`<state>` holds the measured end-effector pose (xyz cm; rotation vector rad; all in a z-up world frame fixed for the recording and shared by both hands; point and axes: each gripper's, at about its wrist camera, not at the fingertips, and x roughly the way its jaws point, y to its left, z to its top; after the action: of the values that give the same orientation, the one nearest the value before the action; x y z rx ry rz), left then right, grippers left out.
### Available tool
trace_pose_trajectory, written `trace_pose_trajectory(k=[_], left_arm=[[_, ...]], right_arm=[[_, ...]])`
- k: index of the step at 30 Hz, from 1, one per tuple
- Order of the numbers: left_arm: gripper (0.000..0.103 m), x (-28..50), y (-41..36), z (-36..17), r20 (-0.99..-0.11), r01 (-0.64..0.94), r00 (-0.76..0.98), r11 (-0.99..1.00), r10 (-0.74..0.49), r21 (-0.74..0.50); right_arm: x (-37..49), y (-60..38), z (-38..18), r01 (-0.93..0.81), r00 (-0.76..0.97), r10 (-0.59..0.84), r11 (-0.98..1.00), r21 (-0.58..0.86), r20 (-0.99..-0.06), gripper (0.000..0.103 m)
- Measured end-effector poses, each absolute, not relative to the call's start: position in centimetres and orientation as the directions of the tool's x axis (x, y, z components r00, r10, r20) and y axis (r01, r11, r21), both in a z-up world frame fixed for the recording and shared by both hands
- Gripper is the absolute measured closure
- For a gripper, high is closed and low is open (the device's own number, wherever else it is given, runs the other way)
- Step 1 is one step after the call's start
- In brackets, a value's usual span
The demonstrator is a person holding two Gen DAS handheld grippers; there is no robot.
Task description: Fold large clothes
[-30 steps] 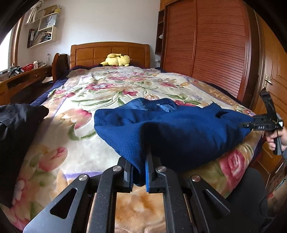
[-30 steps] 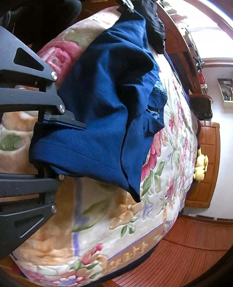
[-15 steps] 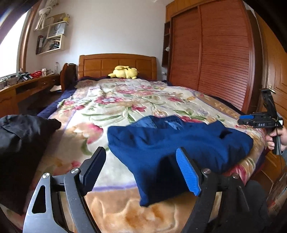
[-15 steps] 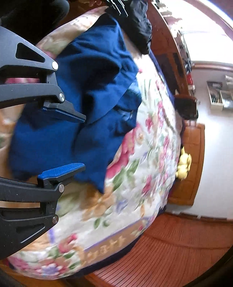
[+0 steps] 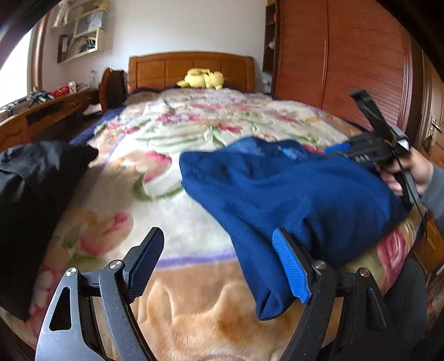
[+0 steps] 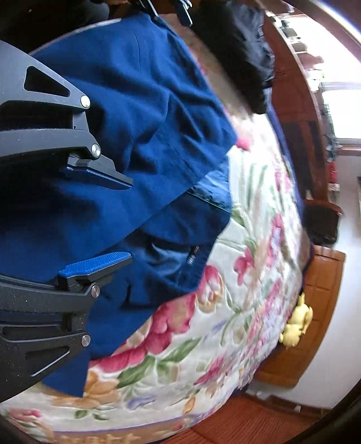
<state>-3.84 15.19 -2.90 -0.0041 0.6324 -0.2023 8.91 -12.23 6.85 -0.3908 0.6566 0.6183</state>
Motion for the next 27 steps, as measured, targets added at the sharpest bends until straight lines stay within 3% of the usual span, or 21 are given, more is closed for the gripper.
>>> trace_pose_trajectory(k=[9,11,12,16,27], left_arm=[[0.022,-3.8,15.8,-3.8,-0.609,0.208,0.762,0.974,-0.219,-0.090],[0.022,-3.8,15.8,-3.7,-0.607,0.209,0.763,0.974,-0.221,-0.092],[0.022,-3.7,15.8,-3.7,-0.606,0.209,0.764,0.973,-0.222,-0.093],[0.022,-3.7,15.8,-3.5,-0.596,0.201,0.773,0.975,-0.216,-0.091],[0.022,-3.7,15.9,-2.9,-0.566,0.169,0.802,0.982,-0.189,-0.088]], right_arm=[[14.8,-8.7,3.5,-0.682,0.502,0.343,0.722,-0.119,-0.794,0.055],[14.8,-8.2,3.8,-0.698,0.503,0.349,0.703,-0.134,-0.791,0.085],[14.6,-7.8,4.0,-0.713,0.502,0.356,0.686,-0.145,-0.788,0.090],[13.6,-6.3,5.8,-0.710,0.589,0.359,0.658,-0.252,-0.724,0.096],[15.8,-0.8,12.3,-0.533,0.822,0.358,0.759,-0.375,-0.443,0.097]])
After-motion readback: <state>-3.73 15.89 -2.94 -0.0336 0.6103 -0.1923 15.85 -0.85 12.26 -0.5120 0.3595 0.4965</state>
